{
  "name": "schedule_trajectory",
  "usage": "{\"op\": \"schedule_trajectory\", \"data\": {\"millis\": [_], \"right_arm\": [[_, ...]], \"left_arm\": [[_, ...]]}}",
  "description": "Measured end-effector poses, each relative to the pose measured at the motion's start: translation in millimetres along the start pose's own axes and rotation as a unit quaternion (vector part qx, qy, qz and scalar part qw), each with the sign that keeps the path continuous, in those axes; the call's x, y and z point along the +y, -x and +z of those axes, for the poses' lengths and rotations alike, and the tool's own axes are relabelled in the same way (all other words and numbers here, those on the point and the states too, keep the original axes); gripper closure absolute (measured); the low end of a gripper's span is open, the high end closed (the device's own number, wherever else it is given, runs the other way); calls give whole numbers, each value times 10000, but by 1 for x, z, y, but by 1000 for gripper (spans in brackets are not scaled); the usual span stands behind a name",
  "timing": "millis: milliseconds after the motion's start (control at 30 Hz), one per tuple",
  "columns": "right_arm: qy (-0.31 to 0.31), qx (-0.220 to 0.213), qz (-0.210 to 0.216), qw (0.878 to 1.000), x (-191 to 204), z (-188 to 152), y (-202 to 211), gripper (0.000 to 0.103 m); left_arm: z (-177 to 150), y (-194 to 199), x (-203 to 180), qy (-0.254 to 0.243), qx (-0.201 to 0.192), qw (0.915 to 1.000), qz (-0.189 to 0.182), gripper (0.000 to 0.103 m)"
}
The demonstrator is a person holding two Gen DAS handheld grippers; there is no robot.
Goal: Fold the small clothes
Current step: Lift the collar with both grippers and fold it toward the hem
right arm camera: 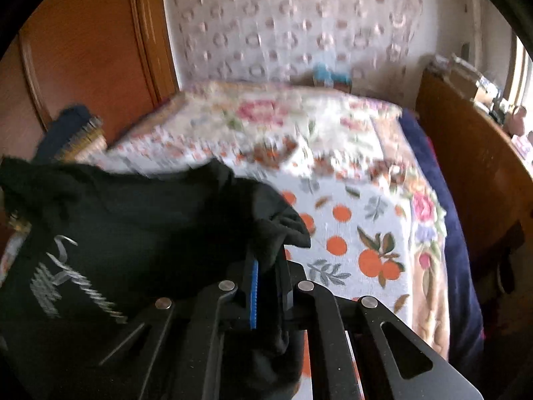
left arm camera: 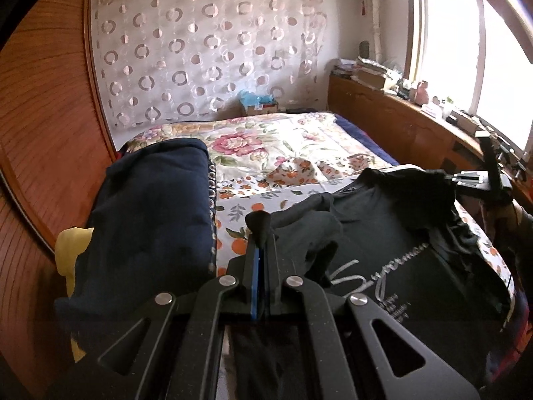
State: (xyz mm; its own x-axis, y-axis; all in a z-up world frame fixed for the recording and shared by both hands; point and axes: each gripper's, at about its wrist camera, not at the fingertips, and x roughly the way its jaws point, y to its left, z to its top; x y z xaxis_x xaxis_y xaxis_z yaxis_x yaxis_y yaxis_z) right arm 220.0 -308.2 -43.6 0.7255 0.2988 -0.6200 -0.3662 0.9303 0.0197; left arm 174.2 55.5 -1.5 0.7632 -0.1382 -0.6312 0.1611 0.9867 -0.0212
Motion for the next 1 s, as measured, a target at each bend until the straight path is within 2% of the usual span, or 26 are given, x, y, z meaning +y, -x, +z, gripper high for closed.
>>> {"op": "schedule_trajectory", "data": {"millis": [167, 367, 467, 667, 1000], "right_arm": [[-36, -635, 168, 9978, 13, -25, 80, 96], [-6, -852, 249, 9961, 25, -70, 138, 96], [87, -956, 222, 9951, 30, -95, 158, 96], [122, -1024, 329, 9941, 28, -118, 178, 96], [223, -822, 278, 9960, 23, -139, 216, 96]], "left_arm": [[-21, 43, -16, -13, -253, 9996, -150, 100], [-57, 81, -20, 90, -363, 9991, -200, 100], [-76, 97, -15, 186, -433, 9987, -184, 100], [-103, 121, -6, 454, -512, 9975, -147, 100], [-118, 161, -6, 479, -642, 9968, -71, 100]]}}
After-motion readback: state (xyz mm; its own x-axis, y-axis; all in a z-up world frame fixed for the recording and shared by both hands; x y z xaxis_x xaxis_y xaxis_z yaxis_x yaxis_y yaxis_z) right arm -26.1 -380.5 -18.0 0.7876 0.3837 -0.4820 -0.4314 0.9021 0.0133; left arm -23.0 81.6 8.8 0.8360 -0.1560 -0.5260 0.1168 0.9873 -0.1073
